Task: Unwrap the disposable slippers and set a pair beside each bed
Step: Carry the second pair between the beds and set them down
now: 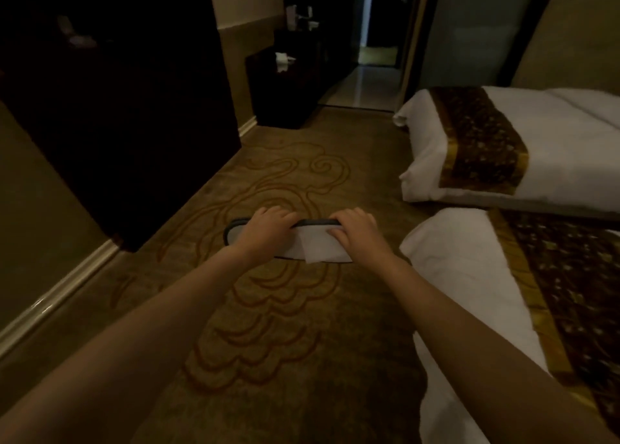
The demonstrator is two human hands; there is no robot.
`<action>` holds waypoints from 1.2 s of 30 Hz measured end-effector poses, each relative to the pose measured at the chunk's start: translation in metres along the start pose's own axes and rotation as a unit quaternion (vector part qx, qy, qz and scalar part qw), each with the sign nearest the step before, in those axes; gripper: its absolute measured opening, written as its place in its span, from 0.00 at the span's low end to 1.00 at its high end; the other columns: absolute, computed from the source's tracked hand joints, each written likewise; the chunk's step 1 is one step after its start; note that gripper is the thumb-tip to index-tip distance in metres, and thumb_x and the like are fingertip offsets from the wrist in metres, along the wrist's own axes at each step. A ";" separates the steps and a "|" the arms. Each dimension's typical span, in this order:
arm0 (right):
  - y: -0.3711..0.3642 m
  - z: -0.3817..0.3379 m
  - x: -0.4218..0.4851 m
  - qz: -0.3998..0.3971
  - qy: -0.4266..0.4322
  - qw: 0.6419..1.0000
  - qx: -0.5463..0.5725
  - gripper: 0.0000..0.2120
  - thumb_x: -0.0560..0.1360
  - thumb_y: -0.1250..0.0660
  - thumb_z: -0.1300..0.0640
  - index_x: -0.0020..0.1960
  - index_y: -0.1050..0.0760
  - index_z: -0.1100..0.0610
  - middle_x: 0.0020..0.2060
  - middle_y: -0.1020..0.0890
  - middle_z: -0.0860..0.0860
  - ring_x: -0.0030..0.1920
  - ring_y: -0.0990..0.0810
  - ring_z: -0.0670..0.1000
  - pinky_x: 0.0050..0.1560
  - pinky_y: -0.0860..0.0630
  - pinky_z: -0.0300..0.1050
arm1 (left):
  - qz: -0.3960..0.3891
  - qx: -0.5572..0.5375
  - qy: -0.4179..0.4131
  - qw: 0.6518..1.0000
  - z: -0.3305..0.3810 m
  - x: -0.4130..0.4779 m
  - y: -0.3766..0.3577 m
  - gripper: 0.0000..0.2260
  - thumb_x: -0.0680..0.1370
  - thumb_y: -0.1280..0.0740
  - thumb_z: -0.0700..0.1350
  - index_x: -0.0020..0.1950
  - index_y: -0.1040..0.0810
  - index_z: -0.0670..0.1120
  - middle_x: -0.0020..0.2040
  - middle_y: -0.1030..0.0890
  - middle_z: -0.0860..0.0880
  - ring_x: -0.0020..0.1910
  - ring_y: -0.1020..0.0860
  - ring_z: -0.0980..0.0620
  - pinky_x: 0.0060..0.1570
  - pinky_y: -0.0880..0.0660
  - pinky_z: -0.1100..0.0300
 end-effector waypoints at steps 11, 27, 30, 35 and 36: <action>-0.004 0.190 0.166 0.044 -0.084 0.995 -0.032 0.12 0.77 0.40 0.51 0.56 0.25 0.56 0.51 0.21 0.55 0.53 0.27 0.56 0.51 0.35 0.48 | 0.013 -0.028 -0.103 0.994 -0.003 0.259 -0.055 0.15 0.80 0.44 0.48 0.66 0.29 0.49 0.61 0.22 0.48 0.61 0.27 0.48 0.57 0.34 0.55; 0.024 0.452 0.360 0.066 -0.183 0.980 -0.035 0.10 0.77 0.40 0.51 0.55 0.25 0.53 0.49 0.21 0.52 0.52 0.26 0.53 0.48 0.35 0.43 | -0.024 -0.080 -0.199 0.976 0.031 0.609 -0.128 0.17 0.80 0.44 0.46 0.68 0.31 0.50 0.64 0.24 0.49 0.63 0.28 0.48 0.59 0.34 0.54; 0.027 0.507 0.385 0.072 -0.208 0.974 -0.048 0.11 0.77 0.39 0.51 0.56 0.25 0.53 0.49 0.20 0.52 0.51 0.25 0.53 0.48 0.34 0.45 | -0.050 -0.098 -0.225 0.968 0.050 0.675 -0.153 0.16 0.80 0.44 0.47 0.68 0.30 0.50 0.63 0.24 0.49 0.63 0.28 0.47 0.59 0.33 0.53; 0.049 0.606 0.439 0.072 -0.276 0.956 -0.069 0.11 0.77 0.39 0.51 0.57 0.25 0.53 0.49 0.20 0.51 0.52 0.26 0.53 0.47 0.35 0.45 | -0.116 -0.143 -0.263 0.947 0.089 0.795 -0.175 0.14 0.76 0.38 0.47 0.61 0.24 0.50 0.57 0.20 0.46 0.56 0.24 0.43 0.55 0.27 0.49; 0.054 0.624 0.448 0.072 -0.292 0.951 -0.070 0.11 0.77 0.39 0.51 0.57 0.25 0.53 0.50 0.20 0.51 0.52 0.26 0.53 0.48 0.35 0.46 | -0.130 -0.152 -0.271 0.942 0.097 0.817 -0.177 0.13 0.75 0.37 0.47 0.59 0.24 0.50 0.56 0.19 0.46 0.55 0.23 0.44 0.53 0.27 0.50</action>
Point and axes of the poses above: each hand's wrist, its own x-axis towards the middle knuckle, its own y-axis out of the back of the hand, z = x × y, the point moved 8 cm from there along x, towards the middle knuckle
